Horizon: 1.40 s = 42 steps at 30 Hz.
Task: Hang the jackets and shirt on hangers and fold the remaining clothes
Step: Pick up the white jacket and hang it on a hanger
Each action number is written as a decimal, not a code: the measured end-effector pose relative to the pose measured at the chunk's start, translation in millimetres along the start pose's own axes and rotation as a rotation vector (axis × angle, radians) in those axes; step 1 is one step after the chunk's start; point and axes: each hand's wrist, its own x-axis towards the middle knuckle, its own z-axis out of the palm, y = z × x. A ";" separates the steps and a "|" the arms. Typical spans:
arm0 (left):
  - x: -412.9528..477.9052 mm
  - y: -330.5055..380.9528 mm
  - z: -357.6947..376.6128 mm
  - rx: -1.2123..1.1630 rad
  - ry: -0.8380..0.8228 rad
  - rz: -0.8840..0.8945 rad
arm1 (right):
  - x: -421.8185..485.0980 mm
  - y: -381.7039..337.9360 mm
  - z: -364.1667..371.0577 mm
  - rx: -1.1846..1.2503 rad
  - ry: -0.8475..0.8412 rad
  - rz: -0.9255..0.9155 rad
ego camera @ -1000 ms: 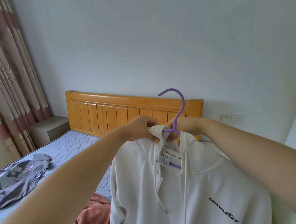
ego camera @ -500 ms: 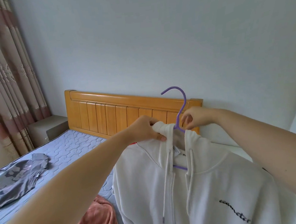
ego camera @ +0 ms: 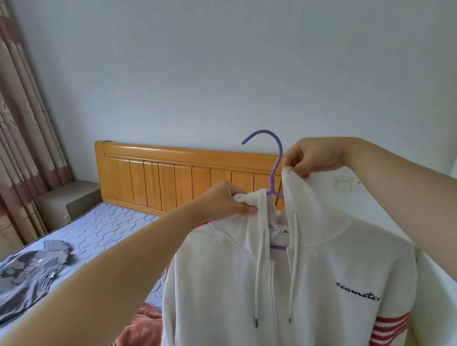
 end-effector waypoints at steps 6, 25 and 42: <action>1.9 5.7 1.4 0.000 0.027 -0.007 | 29.7 -8.4 34.3 -0.322 0.440 -0.063; 1.4 0.4 -32.3 0.505 0.475 -0.039 | 11.9 -8.2 50.4 -0.482 0.924 -0.049; 18.4 57.9 -14.6 0.362 0.275 0.128 | -16.4 0.3 54.6 -0.466 0.984 -0.101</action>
